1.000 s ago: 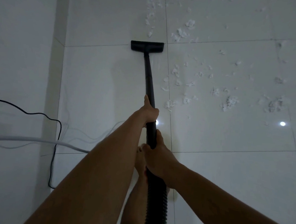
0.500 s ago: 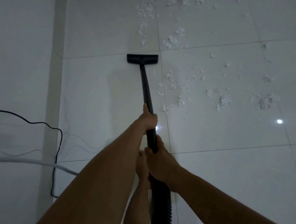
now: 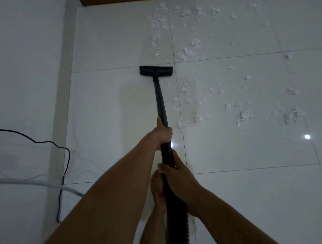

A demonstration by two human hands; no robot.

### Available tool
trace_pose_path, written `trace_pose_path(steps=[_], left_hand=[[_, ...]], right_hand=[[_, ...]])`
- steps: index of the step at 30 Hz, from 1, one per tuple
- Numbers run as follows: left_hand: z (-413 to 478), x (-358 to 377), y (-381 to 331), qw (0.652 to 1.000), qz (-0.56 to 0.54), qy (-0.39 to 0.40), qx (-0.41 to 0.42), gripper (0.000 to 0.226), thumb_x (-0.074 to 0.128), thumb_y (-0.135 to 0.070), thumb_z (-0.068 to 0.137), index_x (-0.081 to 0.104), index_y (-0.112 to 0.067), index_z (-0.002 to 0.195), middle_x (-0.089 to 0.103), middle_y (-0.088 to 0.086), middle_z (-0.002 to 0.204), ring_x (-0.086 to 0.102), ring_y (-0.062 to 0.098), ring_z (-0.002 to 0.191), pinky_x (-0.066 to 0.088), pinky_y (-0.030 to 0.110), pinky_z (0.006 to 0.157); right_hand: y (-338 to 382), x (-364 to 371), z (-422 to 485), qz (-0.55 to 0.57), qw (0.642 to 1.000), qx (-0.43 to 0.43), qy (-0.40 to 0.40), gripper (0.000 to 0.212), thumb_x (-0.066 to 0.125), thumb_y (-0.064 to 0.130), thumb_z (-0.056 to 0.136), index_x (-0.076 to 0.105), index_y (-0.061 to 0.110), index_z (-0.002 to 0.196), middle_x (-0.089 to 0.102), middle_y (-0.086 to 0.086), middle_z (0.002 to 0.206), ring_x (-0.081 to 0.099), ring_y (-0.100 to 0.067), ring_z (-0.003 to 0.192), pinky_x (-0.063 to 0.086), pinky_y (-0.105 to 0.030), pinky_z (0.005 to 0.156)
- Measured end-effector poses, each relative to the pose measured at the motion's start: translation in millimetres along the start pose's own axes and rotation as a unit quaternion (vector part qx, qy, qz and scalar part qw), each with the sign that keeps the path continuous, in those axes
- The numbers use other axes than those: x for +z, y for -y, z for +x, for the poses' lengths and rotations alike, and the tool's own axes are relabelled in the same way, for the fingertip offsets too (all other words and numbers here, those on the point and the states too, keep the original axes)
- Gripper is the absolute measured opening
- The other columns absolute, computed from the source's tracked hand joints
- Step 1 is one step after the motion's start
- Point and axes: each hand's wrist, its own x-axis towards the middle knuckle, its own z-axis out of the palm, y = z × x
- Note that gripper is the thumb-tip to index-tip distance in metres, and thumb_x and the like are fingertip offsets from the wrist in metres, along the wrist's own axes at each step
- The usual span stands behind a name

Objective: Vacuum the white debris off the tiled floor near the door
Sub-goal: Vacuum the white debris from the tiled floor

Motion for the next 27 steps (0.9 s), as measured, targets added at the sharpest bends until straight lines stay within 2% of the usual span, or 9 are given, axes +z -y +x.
trace_pose_path(steps=[2,6,12,17,24,27], left_hand=[[1.2,0.0,-1.4,1.000,-0.006,0.001,0.000,0.075,0.037,-0.028,0.107,-0.018,-0.036,0.157,0.037,0.012,0.154,0.054,0.032,0.117,0.052,0.043,0.097],[3.5,1.0,4.9,1.000,-0.004,0.000,0.004,0.074,0.037,-0.029,0.108,-0.017,-0.038,0.157,0.036,0.012,0.155,0.053,0.034,0.122,0.050,0.046,0.103],[10.0,4.5,13.2,1.000,0.000,0.012,0.011,0.075,0.036,-0.030,0.108,-0.022,-0.040,0.154,0.042,0.013,0.148,0.056,0.027,0.104,0.053,0.043,0.093],[28.0,12.5,20.4,1.000,-0.002,0.007,0.017,0.076,0.036,-0.029,0.108,-0.022,-0.042,0.154,0.037,0.013,0.153,0.056,0.032,0.112,0.051,0.050,0.100],[40.9,19.3,26.8,1.000,0.009,0.004,0.025,0.076,0.037,-0.028,0.108,-0.023,-0.040,0.155,0.035,0.012,0.156,0.055,0.028,0.106,0.051,0.049,0.099],[41.3,16.7,23.2,1.000,0.003,0.001,0.030,0.075,0.036,-0.028,0.108,-0.021,-0.039,0.155,0.034,0.013,0.156,0.053,0.025,0.100,0.051,0.044,0.092]], right_hand=[[1.4,0.8,0.0,0.050,0.999,0.007,0.007,0.051,0.051,0.027,0.108,0.033,0.044,0.152,0.059,-0.012,0.081,0.062,-0.012,0.046,0.053,-0.024,0.048],[-2.5,4.8,6.6,-0.010,1.000,-0.003,-0.013,0.052,0.045,0.030,0.110,0.026,0.042,0.157,0.058,-0.009,0.083,0.056,-0.008,0.048,0.047,-0.017,0.041],[-9.1,5.1,14.6,-0.052,0.998,0.029,-0.016,0.059,0.041,0.027,0.110,0.016,0.047,0.159,0.062,-0.014,0.094,0.055,-0.012,0.048,0.047,-0.020,0.040],[-28.7,0.2,41.8,-0.082,0.995,0.051,-0.031,0.064,0.041,0.032,0.109,0.007,0.050,0.160,0.064,-0.015,0.099,0.057,-0.015,0.050,0.049,-0.024,0.042],[-42.3,-4.5,53.0,-0.085,0.995,0.043,-0.040,0.065,0.042,0.034,0.109,0.005,0.051,0.160,0.064,-0.014,0.093,0.057,-0.015,0.048,0.048,-0.022,0.041],[-39.0,-3.5,54.4,-0.091,0.994,0.041,-0.036,0.064,0.043,0.035,0.109,0.007,0.049,0.160,0.064,-0.015,0.096,0.059,-0.015,0.051,0.050,-0.025,0.045]])
